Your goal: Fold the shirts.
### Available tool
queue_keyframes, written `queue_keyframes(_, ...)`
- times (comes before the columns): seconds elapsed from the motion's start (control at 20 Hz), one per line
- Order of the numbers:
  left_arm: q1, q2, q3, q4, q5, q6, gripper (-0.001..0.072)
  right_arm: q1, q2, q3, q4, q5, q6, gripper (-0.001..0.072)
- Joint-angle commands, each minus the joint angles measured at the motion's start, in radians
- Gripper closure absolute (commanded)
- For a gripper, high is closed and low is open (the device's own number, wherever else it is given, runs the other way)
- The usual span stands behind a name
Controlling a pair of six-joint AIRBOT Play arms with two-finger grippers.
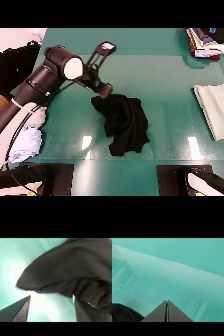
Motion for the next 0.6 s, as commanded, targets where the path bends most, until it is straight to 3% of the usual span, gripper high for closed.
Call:
queue_keyframes(0.0, 0.108, -0.008, -0.101, -0.143, -0.013, -0.018, 0.0098, 0.000, -0.001, 0.001, 0.000, 0.017, 0.000, 0.0697)
queue_keyframes(0.15, 0.119, -0.008, -0.274, -0.409, 0.104, 0.039, 0.0098, 0.000, -0.001, 0.001, 0.000, 0.017, 0.000, 0.0698)
queue_keyframes(0.25, 0.119, -0.008, -0.355, -0.501, 0.182, 0.061, 0.0097, 0.000, -0.001, 0.001, 0.000, 0.016, 0.000, 0.0698)
queue_keyframes(0.55, 0.121, -0.008, -0.474, -0.462, 0.348, -0.039, 0.0097, 0.000, -0.001, 0.001, 0.000, 0.024, 0.000, 0.0698)
